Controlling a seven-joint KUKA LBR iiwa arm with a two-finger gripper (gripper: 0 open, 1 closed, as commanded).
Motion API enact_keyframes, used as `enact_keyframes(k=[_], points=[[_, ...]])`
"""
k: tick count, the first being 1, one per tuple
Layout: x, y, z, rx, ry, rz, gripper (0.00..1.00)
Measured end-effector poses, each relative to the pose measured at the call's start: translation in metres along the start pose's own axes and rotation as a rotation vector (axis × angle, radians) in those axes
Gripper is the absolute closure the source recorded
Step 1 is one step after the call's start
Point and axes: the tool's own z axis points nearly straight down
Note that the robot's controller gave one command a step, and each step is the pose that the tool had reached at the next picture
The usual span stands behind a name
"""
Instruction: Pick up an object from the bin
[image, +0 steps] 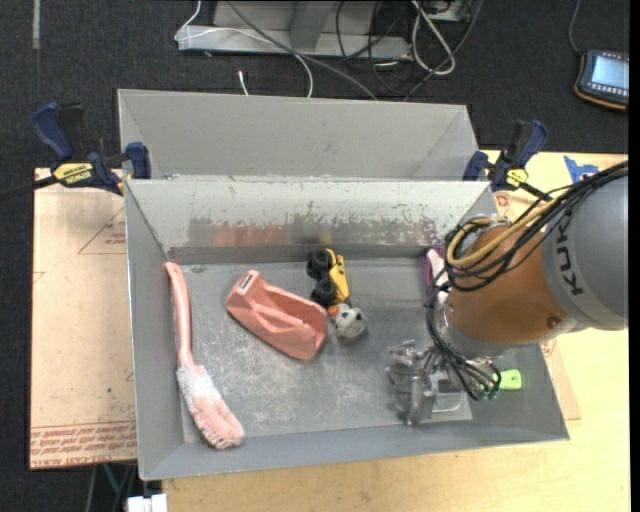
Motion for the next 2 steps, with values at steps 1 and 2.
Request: enact_keyframes(k=[1, 2], points=[[0.001, 0.002, -0.034, -0.003, 0.005, 0.001, 1.00], [0.001, 0.002, -0.052, -0.003, 0.004, 0.001, 1.00]])
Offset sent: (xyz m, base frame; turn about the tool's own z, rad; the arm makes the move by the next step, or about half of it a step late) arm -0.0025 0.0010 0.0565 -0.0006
